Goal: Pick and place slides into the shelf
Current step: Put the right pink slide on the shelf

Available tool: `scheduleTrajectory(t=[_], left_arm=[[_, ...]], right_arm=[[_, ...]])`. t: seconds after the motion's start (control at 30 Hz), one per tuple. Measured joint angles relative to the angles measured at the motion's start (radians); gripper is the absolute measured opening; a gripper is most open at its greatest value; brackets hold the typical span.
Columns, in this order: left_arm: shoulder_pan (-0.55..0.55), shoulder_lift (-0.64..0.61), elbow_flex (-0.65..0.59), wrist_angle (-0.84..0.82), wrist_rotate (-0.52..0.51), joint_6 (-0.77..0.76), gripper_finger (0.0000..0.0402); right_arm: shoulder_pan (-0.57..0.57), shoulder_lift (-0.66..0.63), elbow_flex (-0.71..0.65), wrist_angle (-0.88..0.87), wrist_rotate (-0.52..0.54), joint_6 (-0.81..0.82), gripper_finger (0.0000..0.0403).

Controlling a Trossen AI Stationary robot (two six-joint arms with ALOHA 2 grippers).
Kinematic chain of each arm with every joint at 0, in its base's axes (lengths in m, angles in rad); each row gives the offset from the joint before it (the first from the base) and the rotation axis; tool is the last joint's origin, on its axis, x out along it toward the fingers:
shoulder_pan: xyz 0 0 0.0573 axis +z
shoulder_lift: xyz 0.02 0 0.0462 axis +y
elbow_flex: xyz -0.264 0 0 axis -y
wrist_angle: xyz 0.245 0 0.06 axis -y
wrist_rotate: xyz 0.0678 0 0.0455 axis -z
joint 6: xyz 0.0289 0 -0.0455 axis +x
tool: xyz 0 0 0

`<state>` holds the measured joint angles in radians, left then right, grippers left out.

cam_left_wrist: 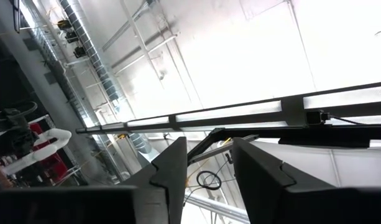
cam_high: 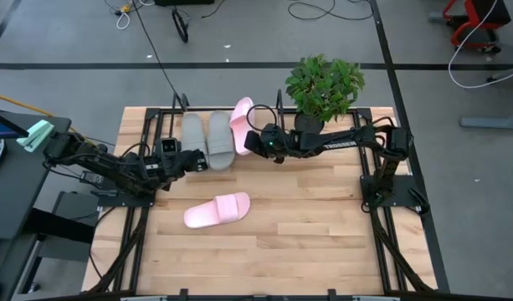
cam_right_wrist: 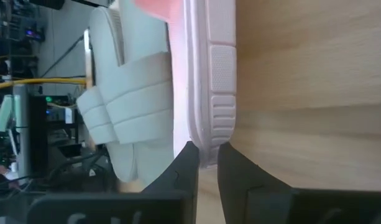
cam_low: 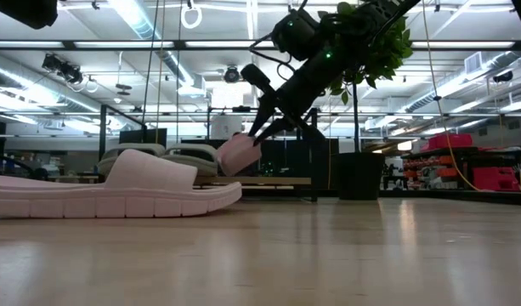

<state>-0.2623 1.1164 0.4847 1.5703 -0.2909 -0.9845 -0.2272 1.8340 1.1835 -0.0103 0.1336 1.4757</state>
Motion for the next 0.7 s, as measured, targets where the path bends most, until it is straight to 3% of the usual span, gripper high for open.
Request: scheduleTrajectory(t=[0.7], left_arm=[[0.001, 0.000, 0.000, 0.000, 0.000, 0.002, 0.0131]], right_arm=[[-0.035, 0.003, 0.000, 0.019, -0.012, 0.013, 0.0045]])
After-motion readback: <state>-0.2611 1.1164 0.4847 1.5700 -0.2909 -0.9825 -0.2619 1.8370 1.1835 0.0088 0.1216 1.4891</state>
